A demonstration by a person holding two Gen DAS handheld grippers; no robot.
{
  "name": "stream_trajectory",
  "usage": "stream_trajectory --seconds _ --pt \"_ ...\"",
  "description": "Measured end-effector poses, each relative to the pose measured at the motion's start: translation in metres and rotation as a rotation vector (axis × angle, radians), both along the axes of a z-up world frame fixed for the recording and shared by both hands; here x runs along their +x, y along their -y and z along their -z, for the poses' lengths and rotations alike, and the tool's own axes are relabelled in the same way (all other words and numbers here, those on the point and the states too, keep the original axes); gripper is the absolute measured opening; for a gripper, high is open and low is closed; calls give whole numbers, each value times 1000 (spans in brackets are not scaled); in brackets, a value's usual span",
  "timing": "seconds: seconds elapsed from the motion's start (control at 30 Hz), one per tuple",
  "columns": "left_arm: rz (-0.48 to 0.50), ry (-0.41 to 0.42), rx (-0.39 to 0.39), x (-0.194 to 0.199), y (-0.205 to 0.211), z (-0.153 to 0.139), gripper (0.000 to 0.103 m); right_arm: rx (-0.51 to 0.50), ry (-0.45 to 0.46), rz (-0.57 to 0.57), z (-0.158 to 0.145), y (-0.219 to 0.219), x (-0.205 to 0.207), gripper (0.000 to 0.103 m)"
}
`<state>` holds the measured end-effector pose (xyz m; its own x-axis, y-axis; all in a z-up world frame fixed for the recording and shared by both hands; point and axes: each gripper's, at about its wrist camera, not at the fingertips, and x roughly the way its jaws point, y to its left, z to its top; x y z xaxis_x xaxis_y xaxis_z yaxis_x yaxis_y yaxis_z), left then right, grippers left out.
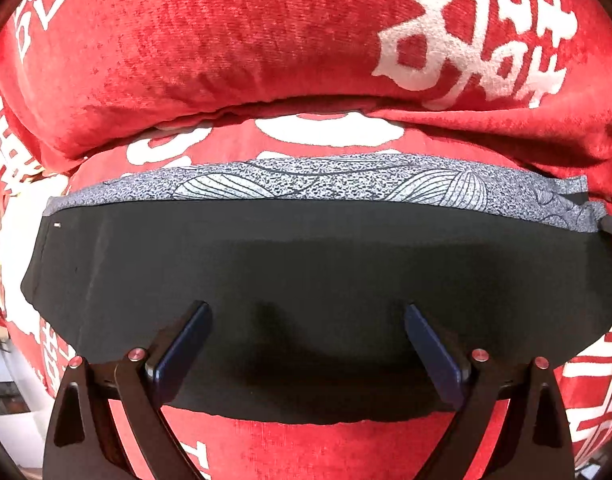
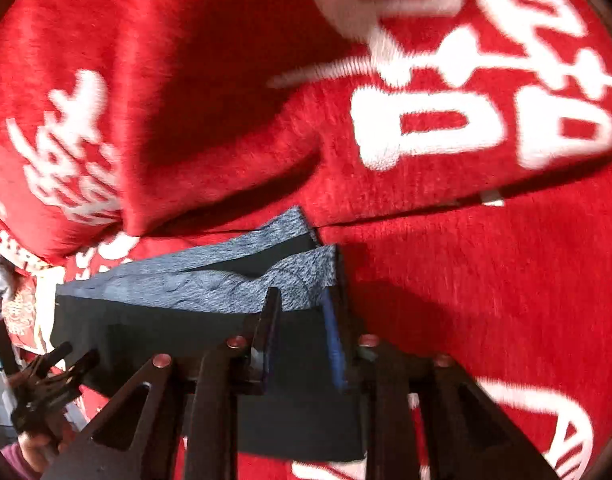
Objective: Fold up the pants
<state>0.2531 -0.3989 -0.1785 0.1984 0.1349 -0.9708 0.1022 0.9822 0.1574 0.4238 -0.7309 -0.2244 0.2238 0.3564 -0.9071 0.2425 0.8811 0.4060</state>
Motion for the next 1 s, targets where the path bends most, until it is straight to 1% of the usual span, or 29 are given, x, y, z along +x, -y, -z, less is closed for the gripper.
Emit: stream_trajectory --seconds 0.03,0.13,0.2,0.27,0.37,0.4,0.43,0.47,0.5,0.53,0.6,0.7,0.8,0.87,1.0 --pt "2 14 0 0 2 -3 98 1 24 -19 -5 -3 2 0" --pt "1 65 20 3 2 -10 98 40 186 -71 -36 -12 9 0" --pt "-8 62 29 9 1 -8 98 50 219 -69 -44 -12 20 0" --pt "-28 47 36 15 -2 -5 98 51 195 -31 -40 -4 27 0" --pt "-43 34 13 13 -9 -9 98 92 111 19 -31 9 14 7" --pt "-41 22 13 11 -13 -11 98 102 90 15 -31 8 6 17" --pt "-40 9 12 8 -16 -13 98 99 63 7 -31 4 -5 23" --pt "-40 -8 2 4 -21 -17 98 100 35 -2 -30 1 -14 38" --pt "-43 -16 -5 2 -25 -20 98 107 4 -7 -27 -5 -23 45" --pt "-45 -21 -12 0 -30 -24 98 106 -15 -6 -26 -10 -29 51" --pt "-48 -27 -20 -5 -44 -35 98 108 -35 -3 -28 -22 -40 51" --pt "-53 -27 -29 -12 -69 -49 98 118 -31 -34 -35 -48 -42 51" --pt "-46 -20 -28 -18 -101 -58 98 113 4 -114 -51 -88 -32 51" --pt "-33 -13 -22 -20 -124 -60 98 137 31 -175 -62 -123 -23 51" --pt "-12 2 -9 -15 -191 -59 98 185 81 -314 -77 -218 -2 51"
